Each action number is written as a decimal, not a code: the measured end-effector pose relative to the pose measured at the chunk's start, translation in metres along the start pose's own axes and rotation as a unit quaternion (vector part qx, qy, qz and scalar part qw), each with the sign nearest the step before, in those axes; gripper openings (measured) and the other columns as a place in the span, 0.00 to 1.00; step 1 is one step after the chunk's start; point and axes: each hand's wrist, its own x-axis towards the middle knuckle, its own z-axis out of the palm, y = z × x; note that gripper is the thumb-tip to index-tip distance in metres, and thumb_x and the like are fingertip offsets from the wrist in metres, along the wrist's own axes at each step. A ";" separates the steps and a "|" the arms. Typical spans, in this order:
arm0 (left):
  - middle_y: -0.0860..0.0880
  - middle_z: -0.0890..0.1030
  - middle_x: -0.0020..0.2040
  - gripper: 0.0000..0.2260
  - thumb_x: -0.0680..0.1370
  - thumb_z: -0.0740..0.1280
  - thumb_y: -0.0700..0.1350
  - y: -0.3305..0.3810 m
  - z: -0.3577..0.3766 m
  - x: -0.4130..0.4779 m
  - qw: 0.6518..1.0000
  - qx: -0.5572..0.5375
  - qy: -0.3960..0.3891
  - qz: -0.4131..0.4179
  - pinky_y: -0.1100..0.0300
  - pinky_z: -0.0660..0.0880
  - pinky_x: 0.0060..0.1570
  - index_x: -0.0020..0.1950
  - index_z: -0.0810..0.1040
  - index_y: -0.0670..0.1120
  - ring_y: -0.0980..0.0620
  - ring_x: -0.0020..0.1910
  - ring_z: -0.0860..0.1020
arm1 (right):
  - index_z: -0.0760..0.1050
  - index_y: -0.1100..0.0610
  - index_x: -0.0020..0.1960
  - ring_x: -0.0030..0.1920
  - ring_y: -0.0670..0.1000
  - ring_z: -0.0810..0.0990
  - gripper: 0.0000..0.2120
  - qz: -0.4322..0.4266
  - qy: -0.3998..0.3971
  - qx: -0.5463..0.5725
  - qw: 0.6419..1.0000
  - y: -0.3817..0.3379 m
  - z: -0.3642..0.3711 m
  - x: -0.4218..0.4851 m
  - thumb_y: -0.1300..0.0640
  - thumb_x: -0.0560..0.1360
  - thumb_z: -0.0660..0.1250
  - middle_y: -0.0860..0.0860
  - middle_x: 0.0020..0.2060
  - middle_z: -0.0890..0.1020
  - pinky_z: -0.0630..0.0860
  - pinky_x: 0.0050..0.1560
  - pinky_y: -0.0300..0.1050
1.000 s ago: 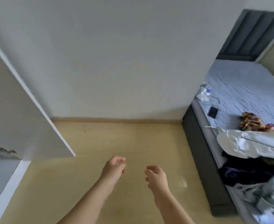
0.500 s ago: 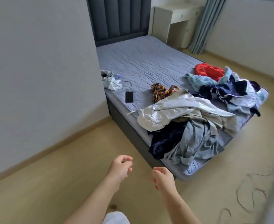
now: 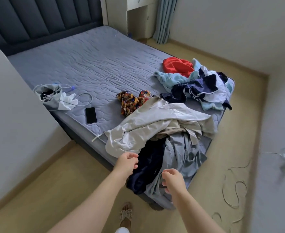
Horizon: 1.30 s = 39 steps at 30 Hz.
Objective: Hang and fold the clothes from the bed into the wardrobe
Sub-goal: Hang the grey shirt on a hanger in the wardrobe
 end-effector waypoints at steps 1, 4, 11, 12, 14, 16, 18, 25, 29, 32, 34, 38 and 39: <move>0.51 0.78 0.45 0.07 0.78 0.59 0.39 0.008 0.006 0.011 1.000 0.006 -0.011 -0.002 0.66 0.70 0.34 0.49 0.75 0.49 0.55 0.39 0.75 | 0.73 0.56 0.55 0.50 0.54 0.76 0.09 0.004 0.004 0.001 1.000 -0.007 -0.002 0.010 0.61 0.76 0.59 0.52 0.46 0.76 0.73 0.51 0.49; 0.52 0.78 0.44 0.07 0.78 0.59 0.39 0.023 0.023 0.040 0.999 0.036 -0.037 -0.017 0.65 0.70 0.34 0.49 0.74 0.49 0.55 0.38 0.74 | 0.73 0.58 0.54 0.41 0.51 0.73 0.09 0.034 0.009 0.015 0.999 -0.017 -0.007 0.033 0.63 0.76 0.58 0.52 0.39 0.76 0.70 0.42 0.45; 0.50 0.78 0.45 0.08 0.78 0.59 0.39 0.023 0.065 0.093 0.994 0.071 -0.040 -0.075 0.64 0.70 0.33 0.48 0.74 0.49 0.54 0.39 0.75 | 0.73 0.58 0.50 0.33 0.51 0.67 0.08 0.122 0.007 0.029 0.992 -0.016 -0.038 0.088 0.64 0.76 0.56 0.53 0.33 0.72 0.64 0.32 0.41; 0.49 0.78 0.46 0.08 0.78 0.59 0.38 0.019 0.072 0.099 0.993 0.076 -0.037 -0.087 0.64 0.70 0.33 0.47 0.74 0.49 0.54 0.39 0.75 | 0.73 0.58 0.50 0.33 0.51 0.68 0.08 0.131 0.004 0.019 0.991 -0.015 -0.044 0.096 0.63 0.76 0.56 0.53 0.34 0.73 0.65 0.33 0.41; 0.48 0.78 0.47 0.08 0.78 0.59 0.39 0.011 0.088 0.110 0.990 0.080 -0.027 -0.113 0.63 0.70 0.33 0.46 0.75 0.50 0.54 0.38 0.75 | 0.74 0.60 0.51 0.35 0.53 0.70 0.09 0.142 -0.008 -0.006 0.990 -0.011 -0.056 0.114 0.63 0.76 0.57 0.53 0.35 0.74 0.65 0.34 0.42; 0.49 0.79 0.46 0.08 0.78 0.60 0.39 0.005 0.105 0.124 0.988 0.075 -0.001 -0.133 0.63 0.72 0.33 0.46 0.75 0.50 0.54 0.38 0.76 | 0.74 0.64 0.53 0.37 0.55 0.69 0.11 0.148 -0.028 -0.037 0.988 -0.006 -0.069 0.136 0.63 0.75 0.57 0.54 0.36 0.73 0.65 0.36 0.43; 0.51 0.79 0.46 0.08 0.78 0.60 0.40 0.000 0.122 0.139 0.987 0.056 0.042 -0.145 0.63 0.73 0.36 0.45 0.75 0.52 0.54 0.41 0.78 | 0.74 0.60 0.52 0.40 0.54 0.71 0.10 0.154 -0.057 -0.065 0.984 -0.006 -0.081 0.159 0.63 0.75 0.57 0.53 0.39 0.75 0.69 0.41 0.45; 0.52 0.79 0.45 0.06 0.78 0.61 0.43 -0.029 0.181 0.164 0.969 0.044 0.116 -0.214 0.59 0.74 0.39 0.46 0.75 0.52 0.53 0.41 0.78 | 0.72 0.56 0.51 0.49 0.55 0.76 0.08 0.126 -0.146 -0.182 0.964 -0.011 -0.117 0.226 0.62 0.76 0.57 0.54 0.47 0.77 0.72 0.49 0.48; 0.50 0.68 0.65 0.15 0.79 0.62 0.47 -0.051 0.214 0.167 0.972 0.090 0.000 -0.219 0.59 0.68 0.52 0.65 0.68 0.50 0.50 0.56 0.71 | 0.72 0.56 0.51 0.53 0.55 0.77 0.07 0.112 -0.161 -0.208 0.958 0.000 -0.129 0.248 0.62 0.77 0.57 0.53 0.47 0.78 0.72 0.50 0.47; 0.51 0.50 0.75 0.33 0.76 0.67 0.50 -0.062 0.240 0.180 0.965 0.152 0.000 -0.215 0.54 0.61 0.67 0.75 0.52 0.50 0.46 0.71 0.58 | 0.72 0.53 0.48 0.49 0.53 0.77 0.06 0.112 -0.154 -0.199 0.961 0.018 -0.138 0.257 0.61 0.76 0.58 0.48 0.42 0.77 0.71 0.45 0.44; 0.50 0.49 0.76 0.39 0.74 0.69 0.50 -0.070 0.253 0.193 0.963 0.139 0.032 -0.229 0.51 0.59 0.70 0.76 0.47 0.49 0.46 0.74 0.55 | 0.73 0.53 0.47 0.48 0.53 0.78 0.06 0.122 -0.151 -0.190 0.962 0.029 -0.146 0.261 0.61 0.77 0.58 0.48 0.42 0.78 0.72 0.46 0.44; 0.45 0.72 0.60 0.14 0.77 0.64 0.50 -0.080 0.266 0.209 0.946 0.089 0.105 -0.293 0.48 0.69 0.61 0.60 0.68 0.45 0.42 0.58 0.71 | 0.74 0.55 0.50 0.47 0.53 0.77 0.07 0.144 -0.143 -0.190 0.961 0.046 -0.161 0.270 0.62 0.76 0.58 0.52 0.45 0.79 0.72 0.47 0.44; 0.46 0.73 0.49 0.08 0.79 0.60 0.50 -0.080 0.267 0.208 0.943 0.099 0.122 -0.294 0.50 0.71 0.55 0.49 0.68 0.46 0.42 0.50 0.73 | 0.75 0.56 0.52 0.46 0.52 0.76 0.08 0.149 -0.141 -0.186 0.961 0.048 -0.163 0.272 0.62 0.76 0.58 0.52 0.46 0.79 0.71 0.46 0.43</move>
